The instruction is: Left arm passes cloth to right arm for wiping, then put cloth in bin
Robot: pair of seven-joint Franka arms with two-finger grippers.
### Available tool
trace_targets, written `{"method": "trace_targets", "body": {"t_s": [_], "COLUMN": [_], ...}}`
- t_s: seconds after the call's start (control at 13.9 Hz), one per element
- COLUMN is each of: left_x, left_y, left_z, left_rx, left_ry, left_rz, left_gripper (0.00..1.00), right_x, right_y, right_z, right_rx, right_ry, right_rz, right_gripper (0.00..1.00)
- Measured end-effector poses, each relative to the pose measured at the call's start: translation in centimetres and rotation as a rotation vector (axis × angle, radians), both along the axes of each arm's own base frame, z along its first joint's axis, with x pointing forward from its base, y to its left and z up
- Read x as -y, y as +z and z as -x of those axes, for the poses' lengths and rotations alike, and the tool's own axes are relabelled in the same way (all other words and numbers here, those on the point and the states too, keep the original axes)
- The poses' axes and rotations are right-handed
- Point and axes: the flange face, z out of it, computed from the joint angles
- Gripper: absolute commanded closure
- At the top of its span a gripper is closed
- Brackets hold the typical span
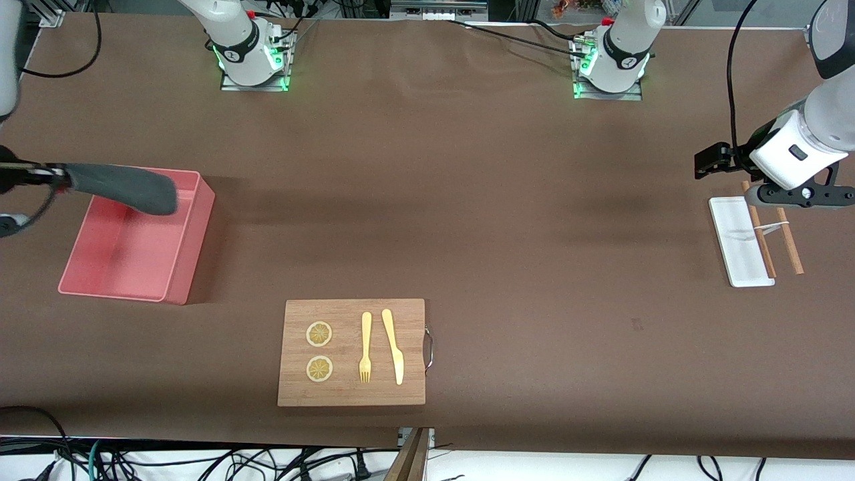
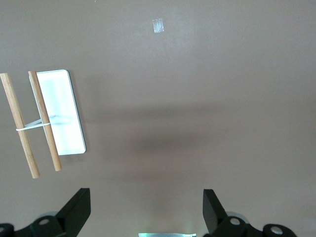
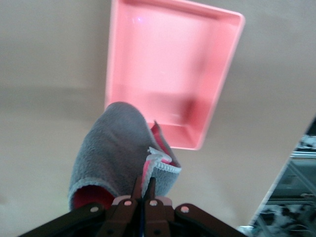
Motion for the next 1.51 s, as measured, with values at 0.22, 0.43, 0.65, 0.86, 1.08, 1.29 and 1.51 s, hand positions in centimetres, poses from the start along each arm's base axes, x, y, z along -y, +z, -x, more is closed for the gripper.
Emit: {"method": "trace_targets", "body": {"t_s": [0.22, 0.43, 0.65, 0.86, 1.08, 1.29, 1.51], "left_x": [-0.1, -0.2, -0.2, -0.2, -0.3, -0.4, -0.4], "left_y": [0.0, 0.1, 0.1, 0.1, 0.1, 0.3, 0.5], "left_z": [0.1, 0.1, 0.1, 0.1, 0.1, 0.0, 0.0], "left_rx": [-0.007, -0.005, -0.005, -0.005, -0.005, -0.002, 0.003], "left_ry": [0.001, 0.0, 0.001, 0.001, 0.001, 0.003, 0.003], "left_rz": [0.0, 0.0, 0.0, 0.0, 0.0, 0.0, 0.001], "left_gripper": [0.0, 0.0, 0.0, 0.0, 0.0, 0.0, 0.0], "right_x": [3.6, 4.2, 4.1, 3.9, 3.3, 3.0, 2.1], "right_y": [-4.8, -11.6, -18.2, -24.4, -26.3, -24.5, -17.3], "right_z": [-0.1, -0.4, -0.6, -0.3, -0.6, -1.3, -2.2], "right_rx": [-0.026, -0.044, -0.033, -0.003, 0.027, 0.091, 0.207], "right_ry": [0.03, 0.042, 0.043, 0.039, -0.008, -0.037, -0.045], "right_rz": [-0.005, -0.007, 0.001, 0.006, -0.021, -0.056, -0.086], "right_gripper": [1.0, 1.0, 1.0, 0.75, 0.0, 0.0, 0.0]}}
